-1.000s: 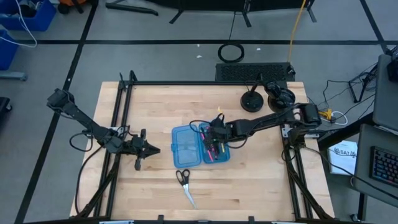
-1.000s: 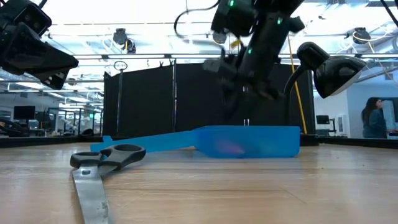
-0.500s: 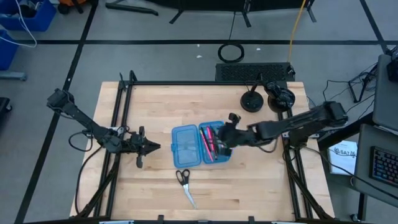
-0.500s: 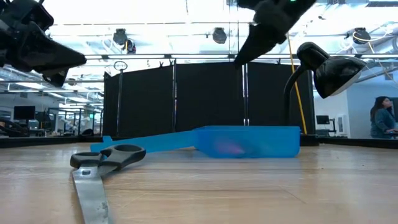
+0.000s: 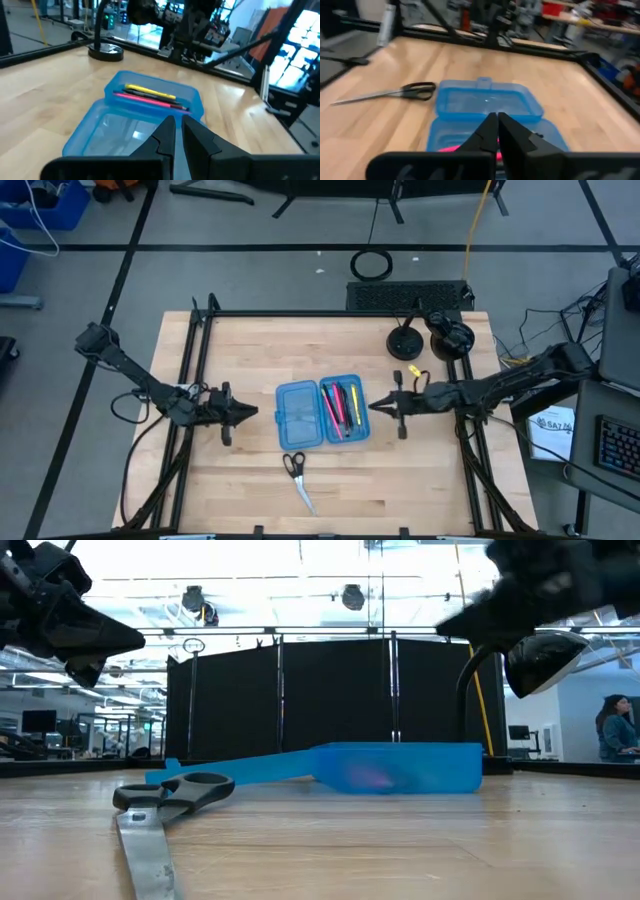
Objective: Pick & place school supplies into a supply box
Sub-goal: Put the black scissors into the blue supply box
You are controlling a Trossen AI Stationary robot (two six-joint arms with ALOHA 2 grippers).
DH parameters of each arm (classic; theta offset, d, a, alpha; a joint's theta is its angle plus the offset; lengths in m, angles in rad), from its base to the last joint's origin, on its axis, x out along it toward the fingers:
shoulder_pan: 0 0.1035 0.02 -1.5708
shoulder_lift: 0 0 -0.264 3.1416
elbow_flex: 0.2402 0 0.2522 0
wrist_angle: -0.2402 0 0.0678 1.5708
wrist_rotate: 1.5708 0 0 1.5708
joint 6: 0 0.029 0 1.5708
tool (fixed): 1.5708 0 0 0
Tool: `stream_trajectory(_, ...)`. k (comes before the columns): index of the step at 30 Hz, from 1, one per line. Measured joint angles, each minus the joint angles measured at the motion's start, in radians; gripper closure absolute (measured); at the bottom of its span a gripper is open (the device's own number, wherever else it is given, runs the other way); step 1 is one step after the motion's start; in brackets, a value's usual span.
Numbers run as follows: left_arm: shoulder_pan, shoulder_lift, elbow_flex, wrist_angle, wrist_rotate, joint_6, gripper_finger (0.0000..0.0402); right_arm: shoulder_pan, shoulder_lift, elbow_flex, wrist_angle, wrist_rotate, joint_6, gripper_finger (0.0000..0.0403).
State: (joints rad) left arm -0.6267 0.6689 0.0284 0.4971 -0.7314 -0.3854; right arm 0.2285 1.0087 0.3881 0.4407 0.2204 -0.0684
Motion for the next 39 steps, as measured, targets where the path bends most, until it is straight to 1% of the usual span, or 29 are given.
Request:
stream_trajectory(2,0.000,0.001,0.000,0.036,-0.004,-0.027,0.0364,-0.008,-0.037,-0.071,0.070,-0.067,-0.026,0.0400)
stream_trajectory(5,-0.017,0.025,0.001,0.159,0.017,-0.042,0.0364,-0.013,-0.087,-0.185,0.224,-0.190,-0.072,0.0400)
stream_trajectory(7,-0.035,0.067,0.018,0.187,0.014,-0.043,0.0364,-0.013,-0.116,-0.254,0.323,-0.219,-0.094,0.0400)
stream_trajectory(10,-0.047,0.174,0.110,0.129,-0.044,-0.112,0.0365,-0.022,-0.149,-0.332,0.399,-0.219,-0.129,0.0402)
stream_trajectory(12,-0.058,0.271,0.208,0.046,-0.084,-0.155,0.0368,-0.040,-0.171,-0.365,0.443,-0.218,-0.144,0.0402)
stream_trajectory(17,-0.070,0.554,0.511,-0.212,-0.186,-0.321,0.0397,-0.093,-0.191,-0.369,0.341,-0.223,-0.157,0.0402)
stream_trajectory(20,-0.070,0.711,0.714,-0.365,-0.196,-0.459,0.0394,-0.105,-0.192,-0.370,0.302,-0.225,-0.157,0.0402)
stream_trajectory(23,-0.062,0.863,0.949,-0.594,-0.195,-0.657,0.0397,-0.105,-0.192,-0.370,0.258,-0.226,-0.157,0.0402)
stream_trajectory(25,-0.051,0.962,1.126,-0.804,-0.151,-0.807,0.0398,-0.104,-0.193,-0.370,0.246,-0.233,-0.156,0.0402)
stream_trajectory(27,-0.038,1.058,1.313,-1.045,-0.058,-0.976,0.0397,-0.104,-0.193,-0.371,0.229,-0.273,-0.146,0.0402)
stream_trajectory(30,-0.016,1.200,1.597,-1.418,0.131,-1.261,0.0398,-0.104,-0.193,-0.371,0.235,-0.349,-0.134,0.0402)
stream_trajectory(32,-0.004,1.298,1.780,-1.667,0.280,-1.434,0.0398,-0.104,-0.193,-0.372,0.236,-0.380,-0.122,0.0402)
stream_trajectory(34,0.008,1.391,1.952,-1.879,0.431,-1.580,0.0399,-0.103,-0.193,-0.372,0.237,-0.382,-0.108,0.0402)
stream_trajectory(35,0.013,1.432,2.031,-1.968,0.480,-1.638,0.0399,-0.103,-0.193,-0.372,0.238,-0.382,-0.102,0.0402)
stream_trajectory(36,0.015,1.470,2.099,-2.044,0.496,-1.694,0.0399,-0.103,-0.193,-0.372,0.242,-0.382,-0.097,0.0402)
stream_trajectory(37,0.017,1.505,2.149,-2.073,0.486,-1.752,0.0399,-0.103,-0.193,-0.372,0.245,-0.382,-0.092,0.0402)
stream_trajectory(39,0.026,1.547,2.175,-2.047,0.412,-1.791,0.0396,-0.103,-0.192,-0.372,0.245,-0.382,-0.079,0.0402)
